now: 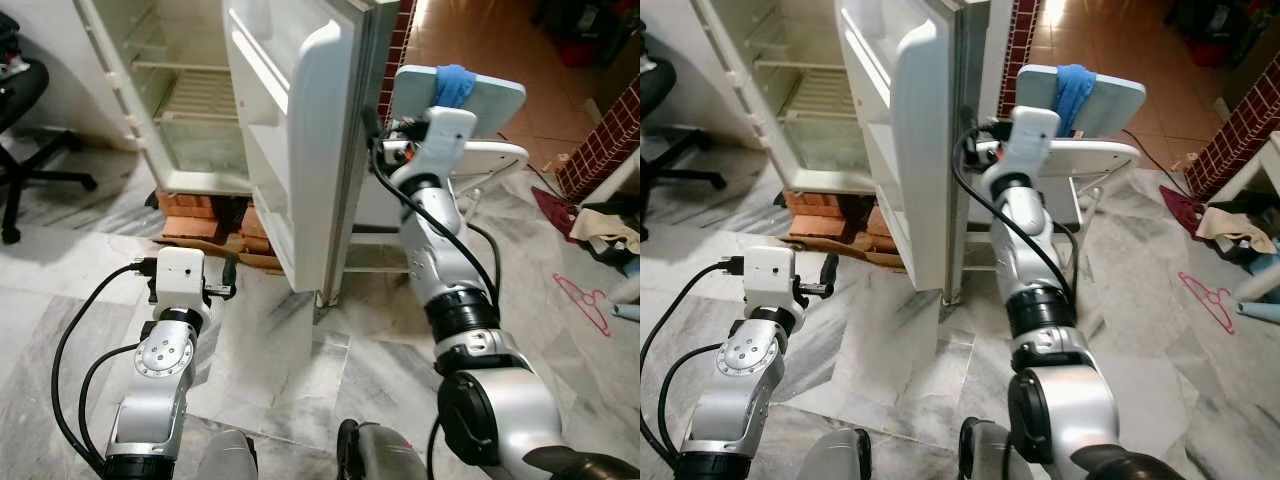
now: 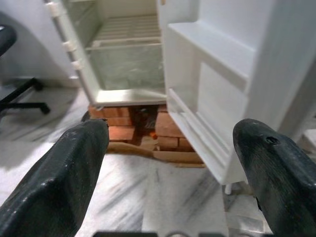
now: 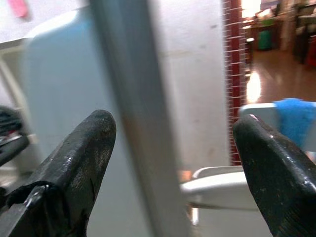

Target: Restocking fridge

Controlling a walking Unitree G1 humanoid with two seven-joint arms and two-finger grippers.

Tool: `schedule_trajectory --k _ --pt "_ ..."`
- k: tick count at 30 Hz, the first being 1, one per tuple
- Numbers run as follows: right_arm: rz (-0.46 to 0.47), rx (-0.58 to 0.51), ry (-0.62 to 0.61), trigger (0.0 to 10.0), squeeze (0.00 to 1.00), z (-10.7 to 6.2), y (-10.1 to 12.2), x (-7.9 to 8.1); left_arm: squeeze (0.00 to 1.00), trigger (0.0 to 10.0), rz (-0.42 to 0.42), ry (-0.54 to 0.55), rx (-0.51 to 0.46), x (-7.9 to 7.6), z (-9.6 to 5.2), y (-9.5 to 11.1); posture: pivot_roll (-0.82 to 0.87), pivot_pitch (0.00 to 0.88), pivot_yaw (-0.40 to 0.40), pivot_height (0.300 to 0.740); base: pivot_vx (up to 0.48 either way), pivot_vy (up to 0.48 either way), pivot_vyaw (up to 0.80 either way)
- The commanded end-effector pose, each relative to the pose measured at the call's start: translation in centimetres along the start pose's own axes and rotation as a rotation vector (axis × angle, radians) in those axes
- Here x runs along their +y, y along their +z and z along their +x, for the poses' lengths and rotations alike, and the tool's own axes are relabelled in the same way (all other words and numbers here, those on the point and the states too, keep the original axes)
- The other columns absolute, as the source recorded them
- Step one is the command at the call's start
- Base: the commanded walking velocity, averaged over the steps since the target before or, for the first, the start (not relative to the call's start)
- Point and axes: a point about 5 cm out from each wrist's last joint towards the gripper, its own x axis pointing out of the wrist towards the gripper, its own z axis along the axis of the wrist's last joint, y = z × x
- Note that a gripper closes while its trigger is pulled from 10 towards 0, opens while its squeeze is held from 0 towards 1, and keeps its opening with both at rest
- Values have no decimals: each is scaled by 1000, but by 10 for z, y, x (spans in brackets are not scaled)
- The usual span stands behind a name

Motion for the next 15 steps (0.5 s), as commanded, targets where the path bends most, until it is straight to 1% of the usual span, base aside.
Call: schedule_trajectory --k 1,2,3,6,7,8,10,12,13,14,15 --pt "-6 -3 12 10000 0 4 1 6 0 10000 -5 17 3 4 -3 1 148 136 -37 740 0 0 0" --pt "-6 -3 12 10000 0 4 1 6 0 10000 -5 17 3 4 -3 1 148 136 -37 740 0 0 0" --pt "-17 0 16 10000 0 5 0 8 0 10000 -1 26 4 8 -6 -1 156 140 -48 740 0 0 0" --pt "-19 7 20 10000 0 6 -3 10 0 10000 -2 35 9 12 -9 -3 157 141 -50 740 0 0 0" --pt "-34 14 16 10000 0 6 -5 10 0 10000 -4 42 17 14 -12 -4 161 143 -54 740 0 0 0" --pt "-52 29 -4 10000 0 5 -10 8 0 10000 -6 48 22 15 -14 -5 175 148 -62 740 0 0 0" --pt "-57 39 -17 10000 0 5 -13 8 0 10000 -9 52 24 15 -15 -6 181 149 -65 740 0 0 0" --pt "-51 50 -19 10000 0 6 -15 10 0 10000 -9 54 25 14 -15 -6 184 150 -65 740 0 0 0" --pt "-43 56 -18 10000 0 7 -17 13 0 10000 -9 56 25 14 -16 -6 186 149 -66 740 0 0 0" --pt "-20 58 2 10000 0 8 -16 20 0 10000 -8 58 26 15 -16 -6 191 150 -66 740 0 0 0" --pt "25 55 46 10000 0 9 -15 33 0 10000 -6 60 27 15 -17 -6 194 151 -66 740 0 0 0"
